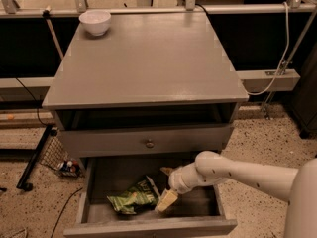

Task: Pick green jalapeno chip bag from middle drawer and place on counter

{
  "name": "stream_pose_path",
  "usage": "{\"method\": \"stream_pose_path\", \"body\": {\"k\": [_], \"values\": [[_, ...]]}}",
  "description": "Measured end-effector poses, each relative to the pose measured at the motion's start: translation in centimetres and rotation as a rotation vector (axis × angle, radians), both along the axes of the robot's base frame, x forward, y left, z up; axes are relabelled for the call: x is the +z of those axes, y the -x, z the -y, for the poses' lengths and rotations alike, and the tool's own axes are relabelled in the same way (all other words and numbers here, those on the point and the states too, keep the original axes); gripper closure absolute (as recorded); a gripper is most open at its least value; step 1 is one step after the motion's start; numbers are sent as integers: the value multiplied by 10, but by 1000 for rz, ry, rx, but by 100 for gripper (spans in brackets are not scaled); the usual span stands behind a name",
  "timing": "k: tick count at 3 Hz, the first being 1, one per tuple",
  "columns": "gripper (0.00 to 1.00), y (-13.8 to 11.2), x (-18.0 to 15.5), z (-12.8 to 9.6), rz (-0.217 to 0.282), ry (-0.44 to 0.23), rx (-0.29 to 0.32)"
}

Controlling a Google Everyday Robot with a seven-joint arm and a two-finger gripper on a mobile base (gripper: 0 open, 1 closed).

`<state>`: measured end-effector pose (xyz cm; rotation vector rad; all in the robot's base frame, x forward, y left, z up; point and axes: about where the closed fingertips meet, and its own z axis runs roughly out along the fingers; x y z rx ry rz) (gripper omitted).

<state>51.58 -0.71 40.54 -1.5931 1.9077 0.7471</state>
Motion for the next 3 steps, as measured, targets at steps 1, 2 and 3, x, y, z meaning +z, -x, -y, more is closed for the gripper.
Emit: {"method": "stream_pose_path", "body": {"k": [1,2,3], "values": [[0,-8,-13,-12,2,-23,35],[0,-10,-18,-20,13,-48,57],[0,-7,-24,-36,10,-87,108]]}}
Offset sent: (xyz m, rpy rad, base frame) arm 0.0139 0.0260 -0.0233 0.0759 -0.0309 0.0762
